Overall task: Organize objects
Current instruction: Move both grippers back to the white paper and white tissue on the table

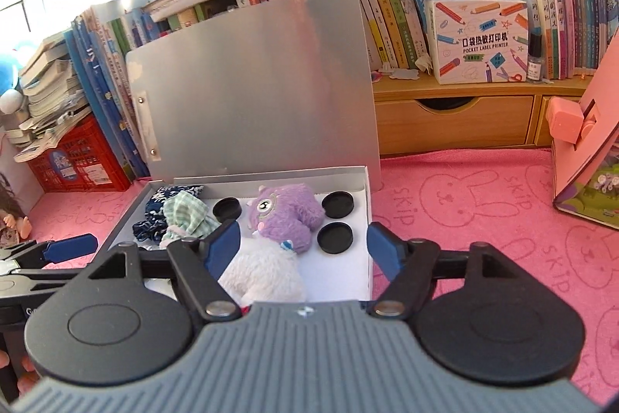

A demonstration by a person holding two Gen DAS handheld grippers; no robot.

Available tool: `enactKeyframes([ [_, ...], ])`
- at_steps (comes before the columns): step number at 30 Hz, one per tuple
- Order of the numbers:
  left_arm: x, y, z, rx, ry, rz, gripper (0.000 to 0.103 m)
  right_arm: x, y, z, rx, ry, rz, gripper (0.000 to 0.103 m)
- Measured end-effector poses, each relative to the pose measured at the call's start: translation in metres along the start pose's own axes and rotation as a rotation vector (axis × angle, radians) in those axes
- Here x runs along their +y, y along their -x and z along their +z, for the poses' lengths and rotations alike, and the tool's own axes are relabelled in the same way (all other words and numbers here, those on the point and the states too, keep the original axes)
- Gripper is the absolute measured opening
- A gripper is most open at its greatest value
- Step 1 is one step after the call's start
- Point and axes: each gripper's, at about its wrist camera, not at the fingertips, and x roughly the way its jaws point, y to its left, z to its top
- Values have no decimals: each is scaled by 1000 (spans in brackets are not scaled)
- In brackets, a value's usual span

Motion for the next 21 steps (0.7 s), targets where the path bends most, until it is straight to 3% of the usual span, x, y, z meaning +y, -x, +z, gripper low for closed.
enactKeyframes([
  [7, -7, 50, -22, -34, -30, -8, 95, 16, 43, -25, -27, 81, 17, 91],
  [21, -15, 128, -105, -55, -48, -62, 95, 43, 109, -107, -36, 167, 88, 95],
])
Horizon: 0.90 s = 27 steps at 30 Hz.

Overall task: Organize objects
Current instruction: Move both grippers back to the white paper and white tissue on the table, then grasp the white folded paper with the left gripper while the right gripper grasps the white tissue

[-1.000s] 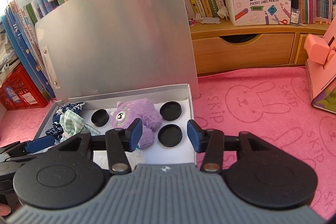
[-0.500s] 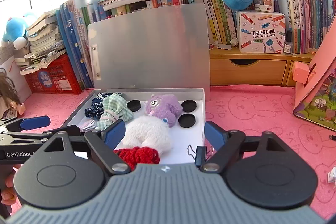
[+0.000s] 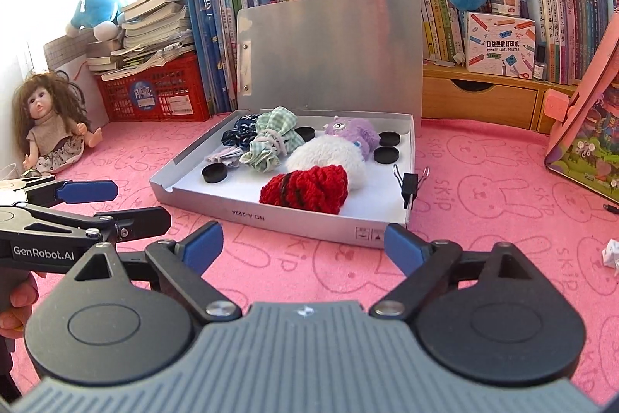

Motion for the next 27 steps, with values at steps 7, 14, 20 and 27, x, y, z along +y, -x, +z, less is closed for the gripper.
enactKeyframes([
  [7, 6, 26, -44, -16, 25, 17, 95, 13, 15, -36, -37, 14, 16, 96],
  [14, 11, 38, -75, -13, 62, 42, 95, 30, 5, -58, 11, 63, 15, 96],
  [20, 17, 44, -86, -17, 72, 79, 95, 42, -9, -67, 57, 75, 28, 96],
  [27, 19, 44, -89, -20, 83, 78, 95, 58, -15, -71, 72, 130, 27, 80],
])
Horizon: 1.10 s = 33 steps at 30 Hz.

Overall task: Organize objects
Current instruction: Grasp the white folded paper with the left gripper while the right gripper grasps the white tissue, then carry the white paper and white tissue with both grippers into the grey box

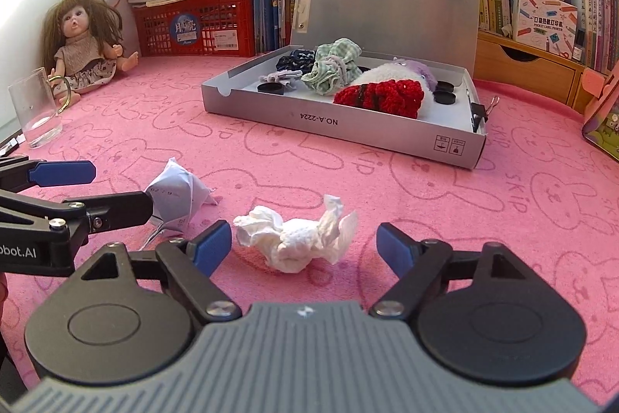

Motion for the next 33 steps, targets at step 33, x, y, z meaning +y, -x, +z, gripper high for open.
enactKeyframes([
  [33, -44, -18, 10, 0, 82, -233, 78, -43, 45, -11, -117, -123, -226, 56],
])
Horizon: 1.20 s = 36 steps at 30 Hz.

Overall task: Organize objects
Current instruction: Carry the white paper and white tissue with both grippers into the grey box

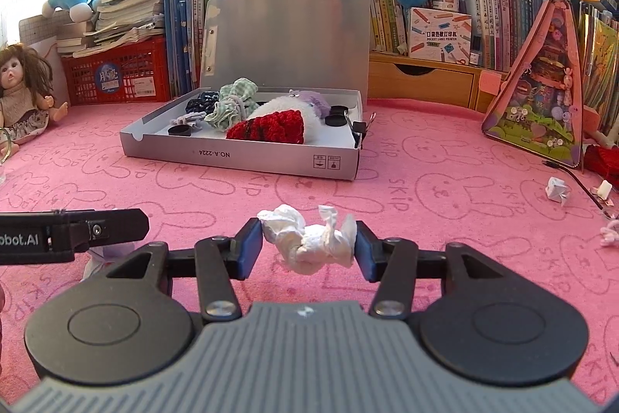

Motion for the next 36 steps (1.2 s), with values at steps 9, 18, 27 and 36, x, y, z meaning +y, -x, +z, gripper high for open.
enactKeyframes([
  [9, -7, -2, -6, -6, -18, 134, 86, -3, 1, -5, 10, -3, -27, 56],
  [18, -17, -19, -12, 33, -58, 210, 89, 9, 1, -9, 12, 33, -39, 56],
  [27, -16, -24, -14, 38, -54, 241, 89, 14, -1, -13, 25, 40, -32, 56],
  [36, -15, -25, -14, 36, -61, 249, 81, 17, -4, -14, 43, 25, -23, 54],
])
